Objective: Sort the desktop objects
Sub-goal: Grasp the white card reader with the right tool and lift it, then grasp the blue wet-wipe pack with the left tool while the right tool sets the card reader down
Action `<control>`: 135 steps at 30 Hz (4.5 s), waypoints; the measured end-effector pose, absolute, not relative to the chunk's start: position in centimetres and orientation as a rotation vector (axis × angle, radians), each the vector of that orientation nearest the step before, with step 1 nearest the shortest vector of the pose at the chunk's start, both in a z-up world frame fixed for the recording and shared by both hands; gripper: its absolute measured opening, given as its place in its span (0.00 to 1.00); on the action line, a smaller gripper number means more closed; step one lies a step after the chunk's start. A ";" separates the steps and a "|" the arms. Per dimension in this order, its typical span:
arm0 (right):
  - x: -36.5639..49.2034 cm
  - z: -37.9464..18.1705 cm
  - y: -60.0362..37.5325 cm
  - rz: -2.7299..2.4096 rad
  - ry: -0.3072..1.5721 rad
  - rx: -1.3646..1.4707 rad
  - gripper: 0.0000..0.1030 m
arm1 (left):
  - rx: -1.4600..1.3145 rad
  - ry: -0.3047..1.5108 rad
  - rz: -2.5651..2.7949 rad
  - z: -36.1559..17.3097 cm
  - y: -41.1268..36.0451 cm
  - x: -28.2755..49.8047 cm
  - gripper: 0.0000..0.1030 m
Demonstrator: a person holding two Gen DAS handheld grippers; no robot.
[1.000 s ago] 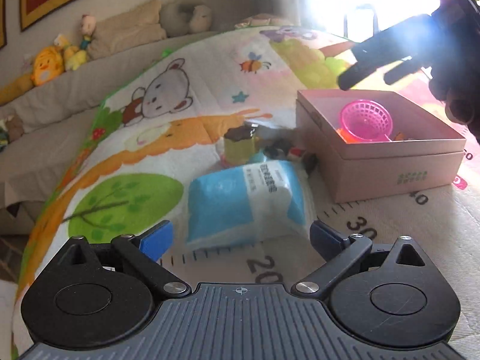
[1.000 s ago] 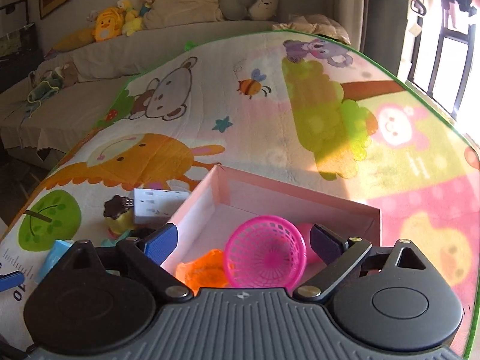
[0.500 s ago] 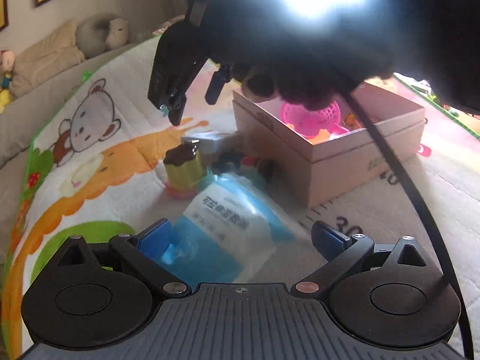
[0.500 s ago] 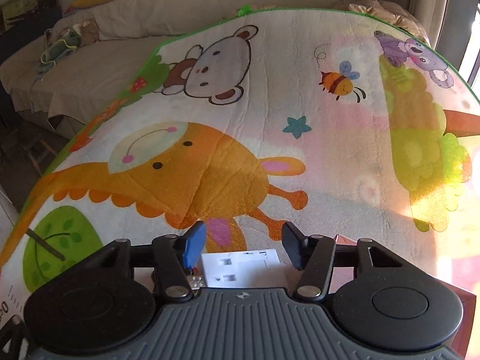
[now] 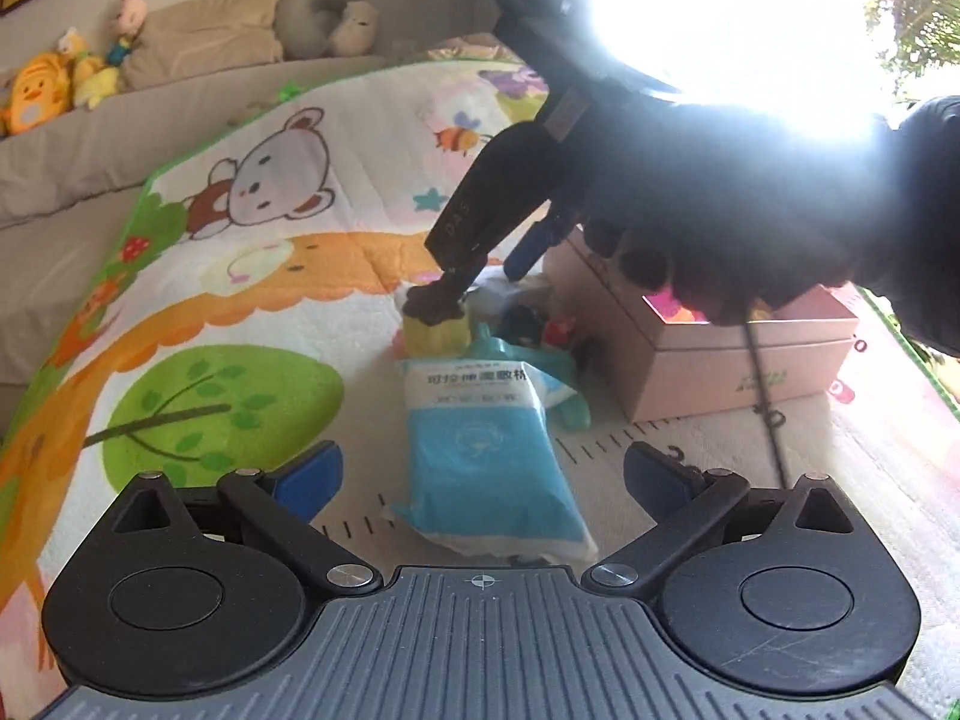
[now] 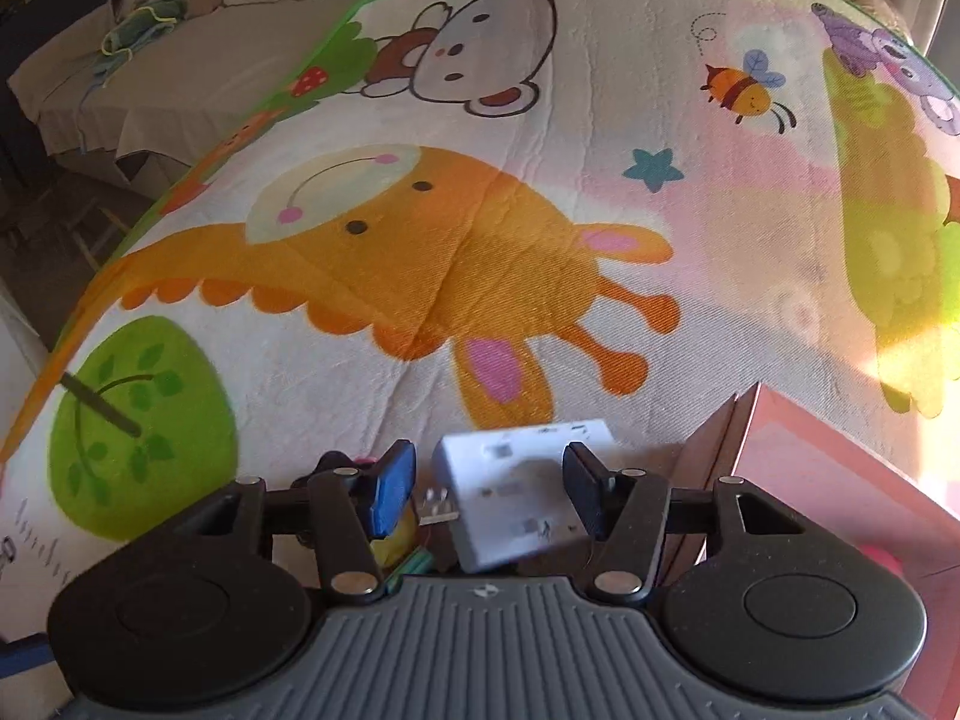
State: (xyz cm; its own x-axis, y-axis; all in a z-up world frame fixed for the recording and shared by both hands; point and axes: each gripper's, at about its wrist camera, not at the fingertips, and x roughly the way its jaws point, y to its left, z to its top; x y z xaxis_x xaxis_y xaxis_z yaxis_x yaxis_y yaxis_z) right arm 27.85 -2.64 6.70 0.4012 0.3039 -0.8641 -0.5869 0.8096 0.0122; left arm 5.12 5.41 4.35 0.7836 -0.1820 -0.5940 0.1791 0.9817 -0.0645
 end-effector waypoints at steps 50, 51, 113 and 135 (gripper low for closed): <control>9.4 12.6 -13.4 0.730 0.739 -0.365 0.89 | -0.067 0.638 0.024 1.2 6.8 3.7 1.00; 8.0 11.8 -13.8 0.704 0.709 -0.419 0.89 | -0.060 0.635 0.030 1.3 6.7 3.7 1.00; 2.0 4.1 -22.7 0.548 0.727 -0.120 1.00 | 0.118 0.752 0.022 3.2 3.6 -0.2 0.92; 3.2 3.0 -20.1 0.669 0.781 -0.306 0.88 | 0.070 0.807 0.017 2.1 4.2 0.5 0.74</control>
